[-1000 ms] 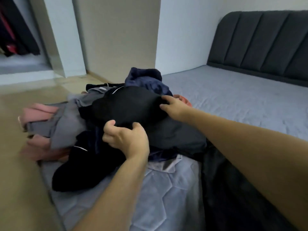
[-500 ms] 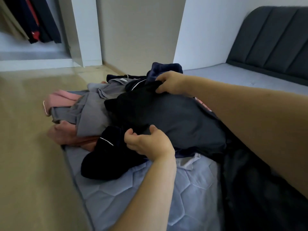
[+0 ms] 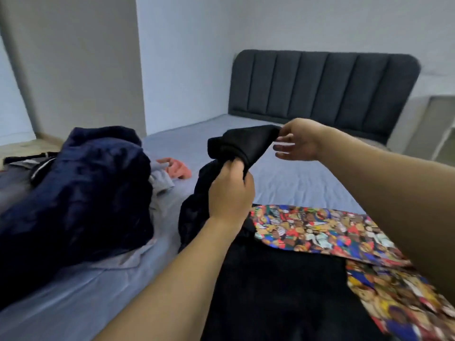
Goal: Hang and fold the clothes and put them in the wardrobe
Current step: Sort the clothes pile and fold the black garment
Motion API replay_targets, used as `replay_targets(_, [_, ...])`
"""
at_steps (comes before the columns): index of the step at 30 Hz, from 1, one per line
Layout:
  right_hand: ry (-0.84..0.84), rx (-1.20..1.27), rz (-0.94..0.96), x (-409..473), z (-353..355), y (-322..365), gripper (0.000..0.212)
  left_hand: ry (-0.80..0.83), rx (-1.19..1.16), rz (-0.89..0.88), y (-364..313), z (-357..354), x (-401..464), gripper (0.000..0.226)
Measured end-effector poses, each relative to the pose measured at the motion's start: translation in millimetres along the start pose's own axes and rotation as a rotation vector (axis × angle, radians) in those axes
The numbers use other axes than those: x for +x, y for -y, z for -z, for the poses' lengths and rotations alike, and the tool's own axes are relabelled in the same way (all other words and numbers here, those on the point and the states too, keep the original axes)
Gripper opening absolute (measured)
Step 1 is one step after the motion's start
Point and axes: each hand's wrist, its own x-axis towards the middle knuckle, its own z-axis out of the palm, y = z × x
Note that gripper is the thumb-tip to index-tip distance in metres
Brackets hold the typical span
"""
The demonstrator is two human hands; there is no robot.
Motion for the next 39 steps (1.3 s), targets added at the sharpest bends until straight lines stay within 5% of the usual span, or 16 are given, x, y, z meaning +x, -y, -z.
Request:
replay_targets(2, [-0.114, 0.139, -0.081, -2.0, 81.7, -31.1, 0.028, 0.261, 0.185, -0.132, -43.6, -57.7, -13.7, 0.025])
replay_targets(4, [-0.212, 0.241, -0.179, -4.5, 156.0, -71.8, 0.050, 0.688, 0.395, -0.276, -76.2, -112.6, -37.1, 0.040])
replay_targets(7, [-0.274, 0.236, -0.377, -6.3, 223.4, -141.3, 0.078, 1.245, 0.384, -0.305, -91.0, -160.6, -72.2, 0.059])
replay_targets(10, [-0.215, 0.090, -0.501, 0.6, 232.9, -194.0, 0.089, 1.119, 0.394, -0.301, -58.8, -165.8, -84.1, 0.056])
replay_targets(13, [-0.223, -0.185, -0.453, 14.1, 211.8, -219.8, 0.053, 1.044, 0.618, -0.170, 1.7, -154.9, -73.0, 0.052])
replay_targets(17, [-0.310, -0.831, -0.301, 33.9, 200.8, -216.7, 0.039, 1.024, 0.712, 0.229, 63.4, -137.0, -56.6, 0.062])
replay_targets(23, [-0.558, -1.041, -0.139, 44.3, 235.2, -220.2, 0.009, 1.017, 0.760, 0.473, 78.4, -151.8, -33.2, 0.073])
replay_targets(29, [-0.655, -1.250, -0.248, 46.2, 238.6, -273.6, 0.043, 0.795, 0.854, 0.240, 100.7, -175.7, 14.0, 0.057])
replay_targets(34, [-0.456, -1.456, 0.087, 68.4, 231.7, -263.2, 0.042, 0.879, 0.678, 0.133, 139.5, -161.9, 46.5, 0.036])
replay_targets(37, [-0.518, -1.160, 0.111, 66.7, 235.1, -262.1, 0.032, 0.740, 0.610, -0.066, 149.3, -156.0, 44.4, 0.027])
replay_targets(39, [-0.607, -0.922, 0.083, 62.8, 236.2, -256.9, 0.020, 0.615, 0.479, -0.049, 146.1, -147.5, 49.9, 0.025])
